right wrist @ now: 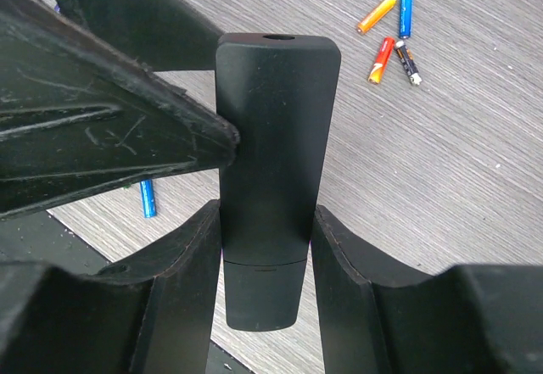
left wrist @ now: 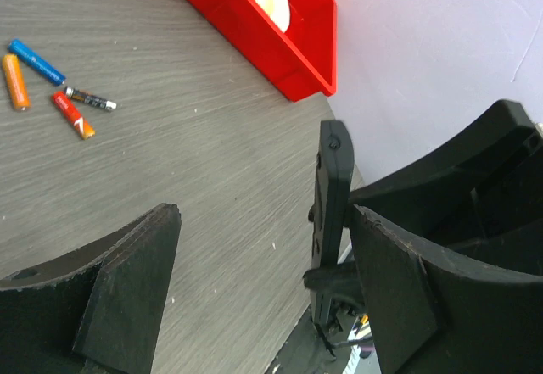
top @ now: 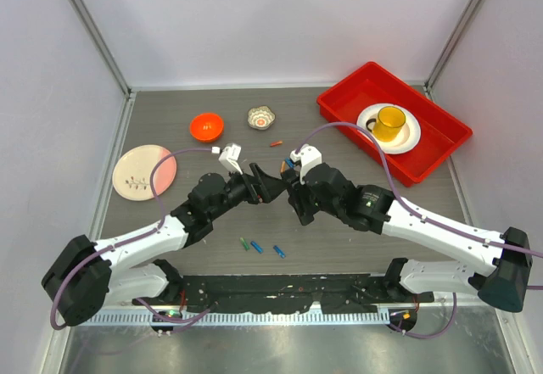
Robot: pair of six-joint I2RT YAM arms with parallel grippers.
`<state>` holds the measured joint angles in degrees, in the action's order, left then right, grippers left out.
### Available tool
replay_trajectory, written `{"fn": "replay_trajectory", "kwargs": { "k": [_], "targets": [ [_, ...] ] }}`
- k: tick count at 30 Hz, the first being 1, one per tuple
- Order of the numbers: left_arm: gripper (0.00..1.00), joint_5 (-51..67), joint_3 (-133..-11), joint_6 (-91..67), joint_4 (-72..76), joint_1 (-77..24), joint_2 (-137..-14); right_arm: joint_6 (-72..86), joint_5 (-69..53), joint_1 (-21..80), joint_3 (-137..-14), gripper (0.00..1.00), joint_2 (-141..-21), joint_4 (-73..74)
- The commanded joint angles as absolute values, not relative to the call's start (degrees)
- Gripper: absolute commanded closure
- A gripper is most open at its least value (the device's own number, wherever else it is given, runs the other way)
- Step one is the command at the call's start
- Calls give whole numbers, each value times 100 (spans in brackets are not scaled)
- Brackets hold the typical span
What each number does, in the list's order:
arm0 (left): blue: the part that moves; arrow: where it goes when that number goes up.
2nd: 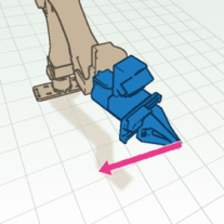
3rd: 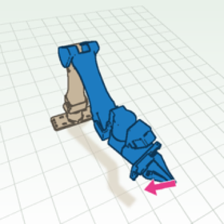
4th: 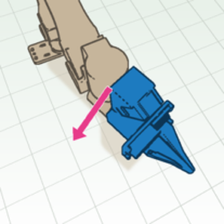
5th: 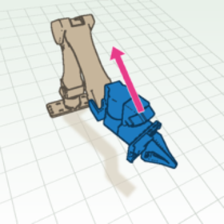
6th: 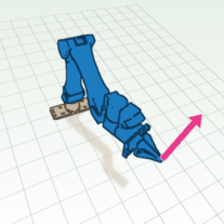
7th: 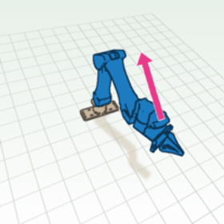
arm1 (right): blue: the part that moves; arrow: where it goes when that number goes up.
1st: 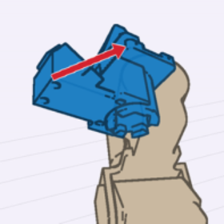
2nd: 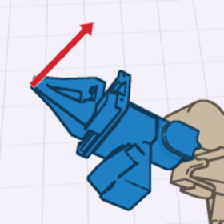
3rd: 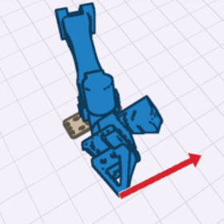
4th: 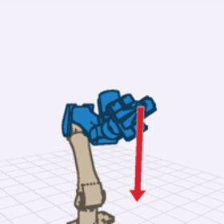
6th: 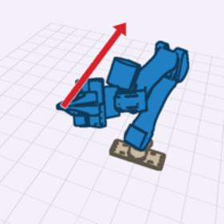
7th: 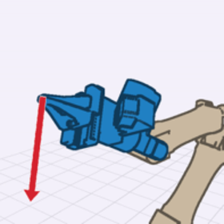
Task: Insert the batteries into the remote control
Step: Adjust the remote control.
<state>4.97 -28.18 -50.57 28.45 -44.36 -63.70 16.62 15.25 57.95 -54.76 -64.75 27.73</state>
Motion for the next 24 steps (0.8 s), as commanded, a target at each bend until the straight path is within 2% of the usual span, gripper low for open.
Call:
{"fn": "replay_trajectory", "kwargs": {
  "k": [1, 7, 13, 20, 24],
  "targets": [
    [16, 571, -3076, -5212, 3813, -4456, -6582, 1679, 1652, 5888, -5695, 78, -6495, 2602],
    [19, 729, -3287, -5256, 3964, -4570, -6943, 1731, 1644, 5932, -5634, 78, -6469, 2549],
    [46, 844, -3410, -5229, 4025, -4799, -7330, 1732, 1661, 5941, -5625, 78, -6434, 2505],
    [50, 773, -3322, -5238, 4052, -4939, -7365, 1714, 1740, 5950, -5660, 77, -6390, 2610],
    [63, 764, -3296, -5203, 4060, -4957, -7383, 1731, 1723, 5950, -5643, 77, -6390, 2602]
  ]
}}
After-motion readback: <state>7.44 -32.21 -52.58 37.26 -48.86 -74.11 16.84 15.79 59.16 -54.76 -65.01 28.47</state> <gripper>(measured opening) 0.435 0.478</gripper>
